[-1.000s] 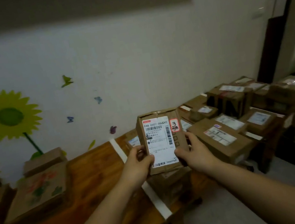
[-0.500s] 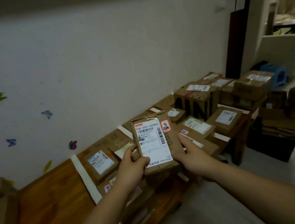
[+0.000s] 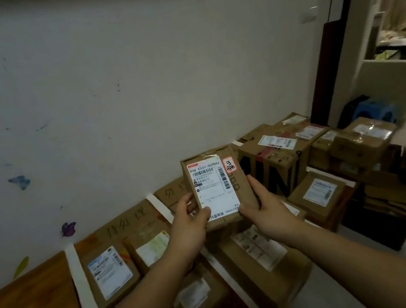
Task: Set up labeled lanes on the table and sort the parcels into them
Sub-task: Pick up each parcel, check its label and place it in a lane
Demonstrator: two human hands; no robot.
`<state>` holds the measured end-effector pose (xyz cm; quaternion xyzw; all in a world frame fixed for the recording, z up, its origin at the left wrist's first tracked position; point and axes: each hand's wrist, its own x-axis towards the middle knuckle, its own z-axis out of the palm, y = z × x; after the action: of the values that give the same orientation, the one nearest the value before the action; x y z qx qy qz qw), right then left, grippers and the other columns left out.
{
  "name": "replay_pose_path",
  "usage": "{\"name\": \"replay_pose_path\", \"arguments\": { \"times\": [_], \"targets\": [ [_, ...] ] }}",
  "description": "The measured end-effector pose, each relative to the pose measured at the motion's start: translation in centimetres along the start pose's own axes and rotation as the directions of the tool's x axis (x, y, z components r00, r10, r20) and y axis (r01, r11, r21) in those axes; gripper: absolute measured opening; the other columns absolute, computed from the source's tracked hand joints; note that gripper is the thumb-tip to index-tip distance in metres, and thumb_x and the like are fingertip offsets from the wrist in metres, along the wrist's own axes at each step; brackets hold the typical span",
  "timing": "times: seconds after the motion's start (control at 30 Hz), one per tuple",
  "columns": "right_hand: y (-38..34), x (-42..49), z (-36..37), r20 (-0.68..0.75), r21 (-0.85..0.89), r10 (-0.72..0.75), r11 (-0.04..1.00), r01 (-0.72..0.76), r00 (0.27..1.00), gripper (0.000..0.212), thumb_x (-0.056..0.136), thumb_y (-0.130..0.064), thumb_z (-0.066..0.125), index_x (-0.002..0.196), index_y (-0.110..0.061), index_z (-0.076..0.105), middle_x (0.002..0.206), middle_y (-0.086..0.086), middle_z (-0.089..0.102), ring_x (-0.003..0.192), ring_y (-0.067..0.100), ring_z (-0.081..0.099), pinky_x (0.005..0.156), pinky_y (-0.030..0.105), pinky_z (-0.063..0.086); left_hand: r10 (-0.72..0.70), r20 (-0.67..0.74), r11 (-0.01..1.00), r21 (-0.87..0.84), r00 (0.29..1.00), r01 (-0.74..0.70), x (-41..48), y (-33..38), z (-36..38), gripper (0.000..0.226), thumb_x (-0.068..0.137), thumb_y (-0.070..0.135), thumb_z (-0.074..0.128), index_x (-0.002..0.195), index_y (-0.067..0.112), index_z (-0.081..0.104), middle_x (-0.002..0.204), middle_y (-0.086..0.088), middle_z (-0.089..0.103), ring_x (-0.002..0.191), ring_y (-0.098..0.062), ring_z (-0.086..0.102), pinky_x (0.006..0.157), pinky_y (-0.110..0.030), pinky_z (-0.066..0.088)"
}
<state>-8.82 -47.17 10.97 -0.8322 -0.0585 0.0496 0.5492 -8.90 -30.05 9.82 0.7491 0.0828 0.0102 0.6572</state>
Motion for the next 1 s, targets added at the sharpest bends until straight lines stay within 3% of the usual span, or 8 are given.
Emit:
{"name": "replay_pose_path", "arguments": {
  "times": [0.13, 0.2, 0.3, 0.37, 0.53, 0.7, 0.83, 1.0],
  "targets": [
    [0.7, 4.7, -1.4, 0.092, 0.007, -0.026, 1.000, 0.025, 0.995, 0.056, 0.098, -0.019, 0.051, 0.135, -0.049, 0.021, 0.124, -0.020, 0.047, 0.103, -0.004, 0.047, 0.080, 0.013, 0.045, -0.049, -0.099, 0.999, -0.008, 0.994, 0.048, 3.2, -0.4, 1.7, 0.056, 0.092, 0.017, 0.057, 0.141, 0.026, 0.033, 0.138, 0.003, 0.049, 0.111, -0.016, 0.056, 0.089, -0.037, 0.054],
    [0.9, 7.2, -2.0, 0.138, -0.042, -0.031, 0.998, 0.037, 0.990, 0.057, 0.098, -0.019, 0.050, 0.144, -0.041, 0.022, 0.138, -0.011, 0.045, 0.117, 0.006, 0.048, 0.086, 0.021, 0.046, -0.069, -0.150, 0.997, -0.033, 0.986, 0.064, 4.5, -0.5, 2.5, 0.060, 0.091, 0.013, 0.058, 0.143, 0.025, 0.031, 0.137, 0.002, 0.049, 0.116, -0.017, 0.053, 0.092, -0.037, 0.052],
    [1.2, 10.5, -2.8, 0.230, -0.071, -0.037, 0.996, 0.054, 0.972, 0.056, 0.100, -0.020, 0.047, 0.147, -0.033, 0.020, 0.133, -0.013, 0.041, 0.125, 0.010, 0.042, 0.076, 0.014, 0.040, -0.103, -0.216, 0.994, -0.057, 0.971, 0.093, 6.5, -1.0, 3.7, 0.060, 0.092, 0.012, 0.058, 0.144, 0.025, 0.031, 0.133, 0.004, 0.053, 0.110, -0.011, 0.053, 0.095, -0.036, 0.051],
    [1.7, 12.4, -2.7, 0.276, -0.075, -0.015, 0.996, 0.037, 0.961, 0.057, 0.100, -0.019, 0.045, 0.148, -0.030, 0.017, 0.124, -0.013, 0.039, 0.119, 0.006, 0.040, 0.081, 0.017, 0.036, -0.134, -0.267, 0.991, -0.047, 0.955, 0.125, 7.7, -1.3, 4.2, 0.058, 0.092, 0.013, 0.057, 0.143, 0.027, 0.032, 0.130, 0.005, 0.055, 0.110, -0.012, 0.054, 0.096, -0.039, 0.050],
    [3.5, 16.6, -0.8, 0.356, -0.107, 0.008, 0.994, 0.033, 0.935, 0.065, 0.100, -0.024, 0.047, 0.151, -0.031, 0.008, 0.149, -0.002, 0.039, 0.128, 0.015, 0.043, 0.097, 0.031, 0.042, -0.190, -0.365, 0.982, -0.057, 0.912, 0.181, 10.3, -2.1, 4.3, 0.051, 0.094, 0.017, 0.055, 0.139, 0.031, 0.036, 0.133, 0.001, 0.053, 0.117, -0.018, 0.053, 0.095, -0.041, 0.051],
    [3.9, 20.1, 0.4, 0.350, -0.081, 0.056, 0.996, -0.030, 0.935, 0.065, 0.101, -0.031, 0.042, 0.153, -0.029, 0.001, 0.151, 0.002, 0.036, 0.132, 0.025, 0.042, 0.104, 0.046, 0.043, -0.205, -0.372, 0.979, -0.082, 0.905, 0.189, 13.0, -2.4, 3.8, 0.048, 0.095, 0.023, 0.052, 0.140, 0.030, 0.037, 0.137, 0.001, 0.051, 0.123, -0.020, 0.049, 0.099, -0.040, 0.047],
    [4.4, 22.2, 0.7, 0.338, -0.037, 0.066, 0.998, -0.056, 0.939, 0.065, 0.101, -0.029, 0.043, 0.152, -0.033, 0.004, 0.147, 0.003, 0.040, 0.121, 0.024, 0.053, 0.093, 0.047, 0.052, -0.176, -0.358, 0.984, -0.050, 0.917, 0.170, 14.7, -2.7, 3.7, 0.048, 0.095, 0.017, 0.052, 0.139, 0.028, 0.037, 0.134, 0.002, 0.051, 0.121, -0.019, 0.051, 0.093, -0.035, 0.052],
    [6.3, 22.7, 1.9, 0.356, -0.219, 0.107, 0.975, -0.028, 0.928, 0.062, 0.099, -0.027, 0.046, 0.151, -0.026, 0.012, 0.147, 0.002, 0.040, 0.130, 0.023, 0.044, 0.106, 0.044, 0.040, -0.291, -0.294, 0.957, -0.072, 0.911, 0.282, 15.1, -4.9, 3.5, 0.049, 0.094, 0.020, 0.052, 0.139, 0.030, 0.035, 0.134, -0.001, 0.052, 0.114, -0.019, 0.055, 0.093, -0.040, 0.051]
  ]
}}
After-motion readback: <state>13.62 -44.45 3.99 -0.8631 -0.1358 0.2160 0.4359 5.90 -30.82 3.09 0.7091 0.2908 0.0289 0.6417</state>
